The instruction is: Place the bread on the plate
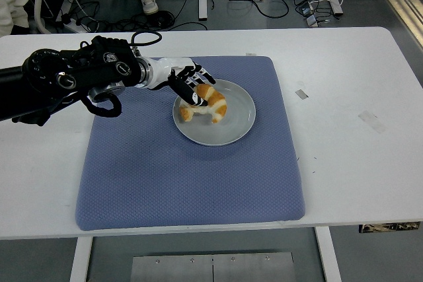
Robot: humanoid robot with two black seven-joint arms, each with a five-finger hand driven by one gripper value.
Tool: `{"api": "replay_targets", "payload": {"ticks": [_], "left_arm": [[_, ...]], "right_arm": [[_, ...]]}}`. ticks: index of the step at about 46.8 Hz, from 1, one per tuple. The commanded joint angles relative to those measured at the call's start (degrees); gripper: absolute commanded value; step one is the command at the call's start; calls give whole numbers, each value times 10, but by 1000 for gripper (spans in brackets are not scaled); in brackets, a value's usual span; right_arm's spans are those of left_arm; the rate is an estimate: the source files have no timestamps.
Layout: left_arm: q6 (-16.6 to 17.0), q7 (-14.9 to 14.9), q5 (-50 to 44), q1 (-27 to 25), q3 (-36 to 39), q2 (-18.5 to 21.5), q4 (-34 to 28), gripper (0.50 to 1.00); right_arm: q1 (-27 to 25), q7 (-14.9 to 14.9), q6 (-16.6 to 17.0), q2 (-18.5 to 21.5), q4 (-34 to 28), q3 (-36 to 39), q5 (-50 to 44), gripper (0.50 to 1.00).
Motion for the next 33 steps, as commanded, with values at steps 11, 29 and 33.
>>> {"api": "replay_targets", "payload": {"ticks": [11,29,33], "left_arm": [[0,0,0,0,0,0,0,819],[1,-1,1,-12,1,11,1,968],[1,-1,1,-13,1,12,1,972]], "right_arm": [[0,0,0,0,0,0,0,1000],[0,0,0,0,0,0,0,1000],[0,0,0,0,0,0,0,1000]]}}
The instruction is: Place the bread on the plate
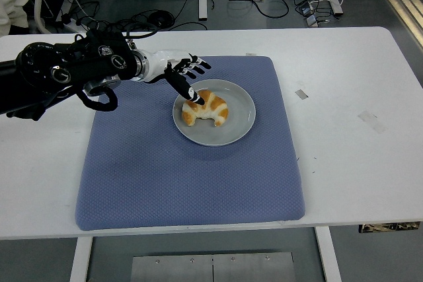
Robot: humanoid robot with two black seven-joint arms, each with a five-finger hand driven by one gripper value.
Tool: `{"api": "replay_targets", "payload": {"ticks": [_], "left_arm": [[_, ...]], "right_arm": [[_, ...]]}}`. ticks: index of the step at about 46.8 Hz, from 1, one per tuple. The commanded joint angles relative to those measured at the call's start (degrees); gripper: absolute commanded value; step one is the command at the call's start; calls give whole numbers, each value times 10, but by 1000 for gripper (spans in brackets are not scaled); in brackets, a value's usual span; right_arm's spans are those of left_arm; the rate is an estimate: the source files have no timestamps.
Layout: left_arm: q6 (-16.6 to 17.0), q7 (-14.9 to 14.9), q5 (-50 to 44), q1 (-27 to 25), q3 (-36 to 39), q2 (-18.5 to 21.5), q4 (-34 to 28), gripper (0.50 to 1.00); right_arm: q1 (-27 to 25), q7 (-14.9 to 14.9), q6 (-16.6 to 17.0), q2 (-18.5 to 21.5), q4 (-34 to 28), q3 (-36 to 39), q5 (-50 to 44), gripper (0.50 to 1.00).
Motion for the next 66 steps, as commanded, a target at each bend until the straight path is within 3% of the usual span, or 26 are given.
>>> {"api": "replay_targets", "payload": {"ticks": [1,13,25,38,53,66], "left_arm": [[0,0,0,-1,0,2,-1,974],[2,0,0,-11,-7,18,4,980],[-2,-1,-1,-8,-62,23,99,981],[-2,-2,-2,25,-154,61,121,981],[-6,-3,-2,94,-305,73,128,983],[-8,-11,-15,118,-353,72,130,983]], "right_arm": [[0,0,0,0,0,0,0,1000],[0,0,0,0,0,0,0,1000],[0,0,0,0,0,0,0,1000],[0,0,0,0,0,0,0,1000],[0,0,0,0,0,0,0,1000],[0,0,0,0,0,0,0,1000]]}}
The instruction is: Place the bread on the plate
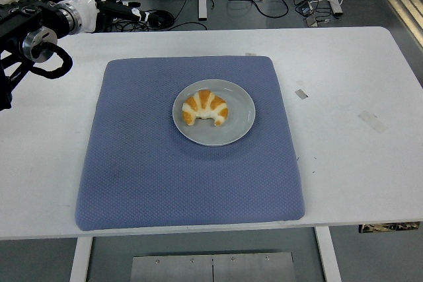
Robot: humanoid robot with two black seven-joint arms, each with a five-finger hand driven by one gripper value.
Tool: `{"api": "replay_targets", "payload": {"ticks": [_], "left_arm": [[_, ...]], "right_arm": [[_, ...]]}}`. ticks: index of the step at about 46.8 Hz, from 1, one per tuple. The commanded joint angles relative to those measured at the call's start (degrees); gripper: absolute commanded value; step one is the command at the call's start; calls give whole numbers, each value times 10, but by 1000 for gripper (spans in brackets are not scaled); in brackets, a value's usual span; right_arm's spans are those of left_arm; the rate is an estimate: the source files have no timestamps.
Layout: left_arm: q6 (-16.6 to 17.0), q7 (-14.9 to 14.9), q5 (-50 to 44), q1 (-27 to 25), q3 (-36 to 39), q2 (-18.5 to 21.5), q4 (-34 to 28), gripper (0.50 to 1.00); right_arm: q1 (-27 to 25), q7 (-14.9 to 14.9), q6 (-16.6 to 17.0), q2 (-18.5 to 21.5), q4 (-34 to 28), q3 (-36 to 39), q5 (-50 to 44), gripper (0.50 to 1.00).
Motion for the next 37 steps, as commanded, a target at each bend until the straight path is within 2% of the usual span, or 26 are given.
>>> {"api": "replay_targets", "payload": {"ticks": [1,15,26,37], "left_arm": [[-1,-2,-17,5,-9,-1,0,983],[-1,-12,-95,29,-20,-3,2,983],[0,-22,-117,73,-109,-9,2,983],[0,-27,-118,93,-156,-12,2,983]], "right_arm": [[0,0,0,0,0,0,0,1000],[0,0,0,0,0,0,0,1000],[0,0,0,0,0,0,0,1000],[0,0,0,0,1,1,0,1000]]}}
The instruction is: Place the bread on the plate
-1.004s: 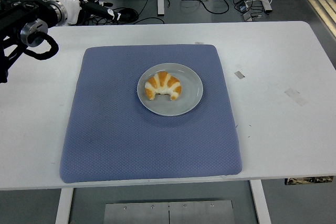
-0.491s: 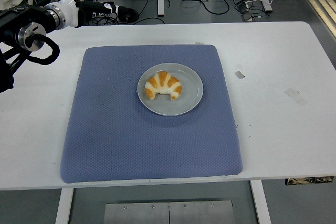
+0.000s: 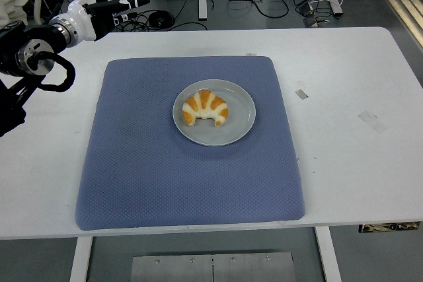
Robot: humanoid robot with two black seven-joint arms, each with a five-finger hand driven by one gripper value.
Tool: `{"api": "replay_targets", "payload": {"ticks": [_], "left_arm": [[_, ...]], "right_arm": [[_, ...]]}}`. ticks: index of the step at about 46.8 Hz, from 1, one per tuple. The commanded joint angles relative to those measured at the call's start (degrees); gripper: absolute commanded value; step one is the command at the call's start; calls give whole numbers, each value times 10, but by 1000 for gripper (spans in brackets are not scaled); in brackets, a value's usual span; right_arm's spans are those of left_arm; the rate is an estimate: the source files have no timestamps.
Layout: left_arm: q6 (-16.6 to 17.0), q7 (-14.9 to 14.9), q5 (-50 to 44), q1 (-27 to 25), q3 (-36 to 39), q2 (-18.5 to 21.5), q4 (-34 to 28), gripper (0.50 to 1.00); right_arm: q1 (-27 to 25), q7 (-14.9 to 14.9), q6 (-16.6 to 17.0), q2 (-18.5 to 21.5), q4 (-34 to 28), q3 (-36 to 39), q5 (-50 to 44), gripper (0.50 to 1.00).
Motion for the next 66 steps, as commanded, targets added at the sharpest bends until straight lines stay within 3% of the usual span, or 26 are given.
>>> {"api": "replay_targets", "payload": {"ticks": [1,23,66], "left_arm": [[-1,-3,0,9,-19,0,0,983],[-4,-3,-58,47,-79,-1,-1,983],[-17,-3,-60,113,-124,16,-1,983]], "right_arm": [[0,0,1,0,2,1,0,1000],[0,0,2,0,2,1,0,1000],[0,0,1,0,0,0,0,1000]]}}
